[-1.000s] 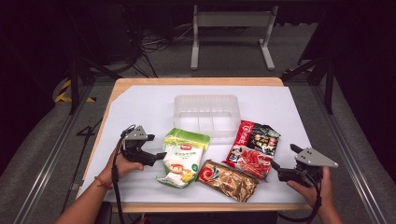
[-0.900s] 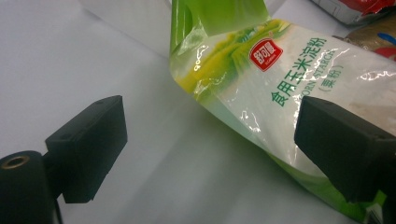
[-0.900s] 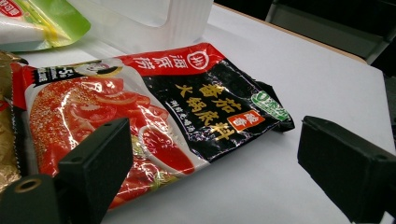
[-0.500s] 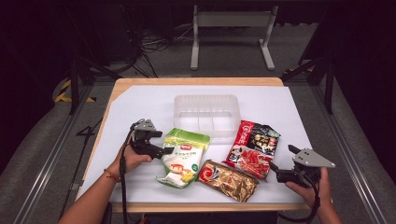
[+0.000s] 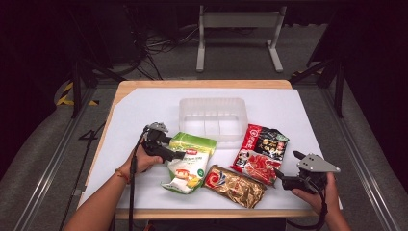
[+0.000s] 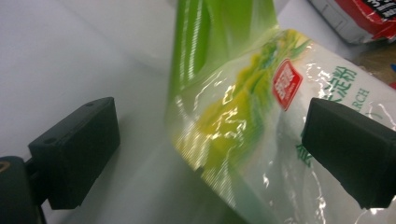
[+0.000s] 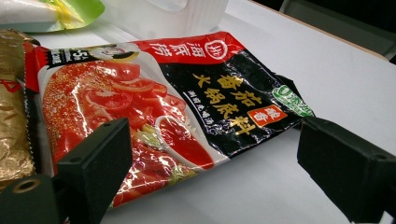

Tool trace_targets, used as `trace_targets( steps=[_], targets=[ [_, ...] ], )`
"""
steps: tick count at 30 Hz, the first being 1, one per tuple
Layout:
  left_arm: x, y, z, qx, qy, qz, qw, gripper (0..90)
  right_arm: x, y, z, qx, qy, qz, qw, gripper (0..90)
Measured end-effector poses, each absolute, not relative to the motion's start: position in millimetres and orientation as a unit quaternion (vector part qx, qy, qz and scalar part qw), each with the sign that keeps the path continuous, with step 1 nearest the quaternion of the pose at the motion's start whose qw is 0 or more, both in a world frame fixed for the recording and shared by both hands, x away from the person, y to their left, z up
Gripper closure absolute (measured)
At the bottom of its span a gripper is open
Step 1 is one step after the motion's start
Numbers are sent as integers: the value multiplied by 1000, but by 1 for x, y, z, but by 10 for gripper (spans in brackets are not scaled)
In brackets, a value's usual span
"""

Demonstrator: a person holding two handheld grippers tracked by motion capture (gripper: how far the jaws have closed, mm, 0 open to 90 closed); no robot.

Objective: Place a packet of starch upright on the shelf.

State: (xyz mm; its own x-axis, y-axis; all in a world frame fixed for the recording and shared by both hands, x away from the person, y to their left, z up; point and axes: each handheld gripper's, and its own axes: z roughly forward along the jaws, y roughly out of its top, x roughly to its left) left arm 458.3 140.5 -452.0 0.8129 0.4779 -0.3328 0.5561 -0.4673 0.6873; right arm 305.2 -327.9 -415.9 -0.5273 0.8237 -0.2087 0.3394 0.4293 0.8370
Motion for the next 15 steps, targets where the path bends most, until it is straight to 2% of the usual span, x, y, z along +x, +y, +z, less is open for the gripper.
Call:
trace_targets(
  steps=[11,13,14,15],
  targets=[
    [459,117,-451,862,283,-51,417,89,306,-328,-416,371,788,384,307,112],
    [459,117,-450,862,282,-51,417,150,305,-328,-416,370,788,384,307,112],
    [458,118,-450,861,283,-53,419,150,305,-328,-416,370,789,384,306,112],
    [458,118,-449,860,283,-51,421,219,305,-328,-416,370,788,387,305,115]
  ],
)
